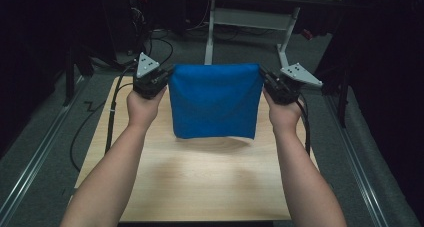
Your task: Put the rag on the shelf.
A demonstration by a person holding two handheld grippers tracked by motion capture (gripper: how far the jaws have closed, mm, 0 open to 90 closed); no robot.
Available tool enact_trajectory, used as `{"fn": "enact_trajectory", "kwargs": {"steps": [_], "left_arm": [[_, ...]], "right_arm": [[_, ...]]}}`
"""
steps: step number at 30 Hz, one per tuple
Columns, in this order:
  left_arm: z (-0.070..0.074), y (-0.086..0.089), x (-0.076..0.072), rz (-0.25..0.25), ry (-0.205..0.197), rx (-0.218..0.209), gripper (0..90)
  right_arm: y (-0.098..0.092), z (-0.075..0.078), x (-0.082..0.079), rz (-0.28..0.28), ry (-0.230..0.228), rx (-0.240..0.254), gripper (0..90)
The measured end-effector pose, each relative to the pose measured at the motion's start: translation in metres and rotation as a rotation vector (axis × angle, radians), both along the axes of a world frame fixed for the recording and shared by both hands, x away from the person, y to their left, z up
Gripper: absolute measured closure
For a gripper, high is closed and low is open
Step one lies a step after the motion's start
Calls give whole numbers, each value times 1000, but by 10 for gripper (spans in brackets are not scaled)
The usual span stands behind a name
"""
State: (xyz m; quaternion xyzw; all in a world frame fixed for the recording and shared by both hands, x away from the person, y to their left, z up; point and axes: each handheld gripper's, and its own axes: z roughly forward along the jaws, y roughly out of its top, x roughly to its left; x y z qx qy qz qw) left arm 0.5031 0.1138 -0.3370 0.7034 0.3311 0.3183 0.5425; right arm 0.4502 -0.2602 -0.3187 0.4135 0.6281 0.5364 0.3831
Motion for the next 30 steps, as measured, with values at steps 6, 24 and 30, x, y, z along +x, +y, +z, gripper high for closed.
{"fn": "enact_trajectory", "kwargs": {"steps": [6,24,30], "left_arm": [[-2,-7,23,26,32,48,880],[-81,-4,45,0,305,131,879],[-101,0,40,-25,357,122,879]], "right_arm": [[0,-2,24,-21,38,-35,883],[3,-79,64,-4,279,-86,882],[5,-103,66,0,333,-68,882]]}}
